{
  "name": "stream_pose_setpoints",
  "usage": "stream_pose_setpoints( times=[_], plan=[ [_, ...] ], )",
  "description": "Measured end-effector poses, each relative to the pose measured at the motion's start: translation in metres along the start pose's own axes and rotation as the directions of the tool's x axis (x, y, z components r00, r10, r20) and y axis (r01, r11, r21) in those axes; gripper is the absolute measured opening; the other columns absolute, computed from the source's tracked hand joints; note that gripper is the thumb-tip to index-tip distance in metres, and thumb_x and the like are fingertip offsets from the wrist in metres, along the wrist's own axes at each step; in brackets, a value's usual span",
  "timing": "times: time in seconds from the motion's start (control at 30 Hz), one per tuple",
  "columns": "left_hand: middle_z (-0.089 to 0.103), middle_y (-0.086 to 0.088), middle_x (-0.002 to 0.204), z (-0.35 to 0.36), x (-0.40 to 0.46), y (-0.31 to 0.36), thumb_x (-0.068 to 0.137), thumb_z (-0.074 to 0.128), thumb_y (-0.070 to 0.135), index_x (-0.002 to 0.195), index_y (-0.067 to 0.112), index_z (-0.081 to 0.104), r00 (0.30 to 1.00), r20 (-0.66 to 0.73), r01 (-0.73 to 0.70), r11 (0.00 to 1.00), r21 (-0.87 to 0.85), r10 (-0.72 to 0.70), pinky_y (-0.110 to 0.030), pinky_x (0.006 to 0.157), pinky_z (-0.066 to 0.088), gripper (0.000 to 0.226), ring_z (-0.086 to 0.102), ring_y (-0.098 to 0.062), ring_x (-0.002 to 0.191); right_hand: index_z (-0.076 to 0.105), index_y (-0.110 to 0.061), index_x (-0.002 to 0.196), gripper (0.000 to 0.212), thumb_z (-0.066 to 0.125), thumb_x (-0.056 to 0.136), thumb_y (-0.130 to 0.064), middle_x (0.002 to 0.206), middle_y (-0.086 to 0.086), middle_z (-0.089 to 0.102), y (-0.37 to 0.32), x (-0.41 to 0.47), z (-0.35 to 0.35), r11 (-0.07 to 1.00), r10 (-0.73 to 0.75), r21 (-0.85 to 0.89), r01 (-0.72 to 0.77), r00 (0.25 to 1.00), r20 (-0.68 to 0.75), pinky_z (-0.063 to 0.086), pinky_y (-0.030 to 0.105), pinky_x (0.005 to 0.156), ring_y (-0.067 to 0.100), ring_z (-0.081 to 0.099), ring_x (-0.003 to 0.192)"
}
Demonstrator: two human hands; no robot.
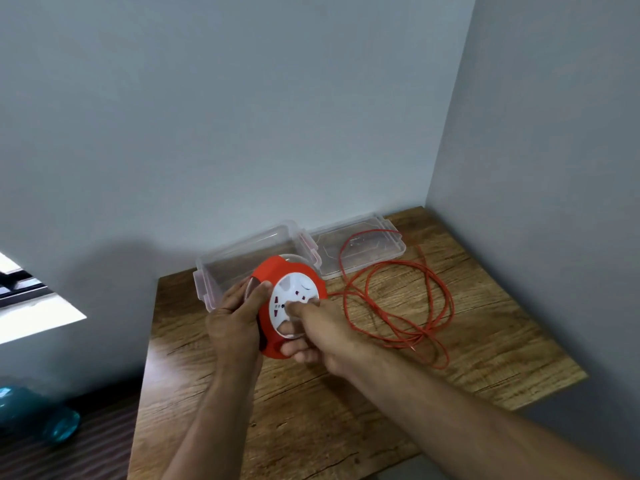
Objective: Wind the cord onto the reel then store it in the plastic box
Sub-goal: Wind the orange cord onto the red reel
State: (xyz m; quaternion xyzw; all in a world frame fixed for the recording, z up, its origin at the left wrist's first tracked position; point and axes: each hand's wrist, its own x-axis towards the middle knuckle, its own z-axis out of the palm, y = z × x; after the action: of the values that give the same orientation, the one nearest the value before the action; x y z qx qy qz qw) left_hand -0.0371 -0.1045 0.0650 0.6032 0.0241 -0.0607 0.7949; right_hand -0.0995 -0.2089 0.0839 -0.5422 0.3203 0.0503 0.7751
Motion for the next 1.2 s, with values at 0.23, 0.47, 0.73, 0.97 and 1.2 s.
stream_pose_setpoints(
  times=[0.23,0.47,0.73,0.97,1.2],
  plan=[
    [0.083,-0.006,0.087,0.002,0.000,0.011,0.085,0.080,0.012,0.097,0.014,0.079,0.990,0.008,0.142,0.989,-0.038,-0.141,-0.038,0.060,0.064,0.013,0.080,-0.025,0.075,0.060,-0.029,0.103,0.016,0.061,0.092,-0.040,0.093,-0.002,0.070,-0.002,0.011,-0.045,0.099,-0.682,-0.904,0.417,0.690,0.243,0.056,0.037,0.066,0.021,0.067,0.073],
    [0.082,-0.009,0.079,-0.003,0.004,0.018,0.081,0.083,0.012,0.092,0.012,0.073,0.963,0.024,0.269,0.963,-0.011,-0.268,-0.046,0.069,0.063,0.014,0.078,-0.031,0.072,0.034,-0.046,0.145,0.060,0.062,0.097,-0.024,0.156,0.018,0.027,-0.031,0.020,-0.068,-0.717,-0.183,-0.478,0.508,0.524,0.832,0.054,0.037,0.050,0.029,0.059,0.068],
    [0.082,-0.013,0.088,-0.004,0.004,0.016,0.081,0.082,0.013,0.094,0.013,0.076,0.959,0.083,0.269,0.963,0.035,-0.271,-0.057,0.083,0.060,0.014,0.076,-0.041,0.086,0.031,-0.042,0.145,0.063,0.065,0.093,-0.034,0.142,0.023,0.039,-0.024,0.032,-0.058,-0.801,-0.142,-0.388,0.457,0.485,0.863,0.060,0.050,0.058,0.042,0.068,0.076],
    [0.083,-0.002,0.099,0.002,0.004,0.010,0.082,0.080,0.007,0.100,0.018,0.081,0.992,0.105,0.065,0.995,0.074,-0.073,-0.038,0.079,0.061,0.022,0.078,-0.024,0.094,0.041,-0.040,0.137,0.067,0.067,0.078,-0.059,0.110,0.001,0.072,0.008,0.007,-0.019,0.351,-0.634,-0.864,0.361,0.771,0.064,0.051,0.029,0.074,0.027,0.069,0.096],
    [0.082,0.005,0.104,0.000,-0.001,0.003,0.080,0.081,0.004,0.106,0.011,0.080,0.992,0.121,-0.040,0.985,0.170,0.020,-0.043,0.089,0.060,0.027,0.077,-0.020,0.102,0.057,-0.012,0.115,0.043,0.061,0.094,-0.050,0.064,0.003,0.068,0.011,0.004,-0.001,0.994,0.047,0.104,-0.042,0.998,-0.045,0.044,0.021,0.038,0.014,0.060,0.043]
  ],
)
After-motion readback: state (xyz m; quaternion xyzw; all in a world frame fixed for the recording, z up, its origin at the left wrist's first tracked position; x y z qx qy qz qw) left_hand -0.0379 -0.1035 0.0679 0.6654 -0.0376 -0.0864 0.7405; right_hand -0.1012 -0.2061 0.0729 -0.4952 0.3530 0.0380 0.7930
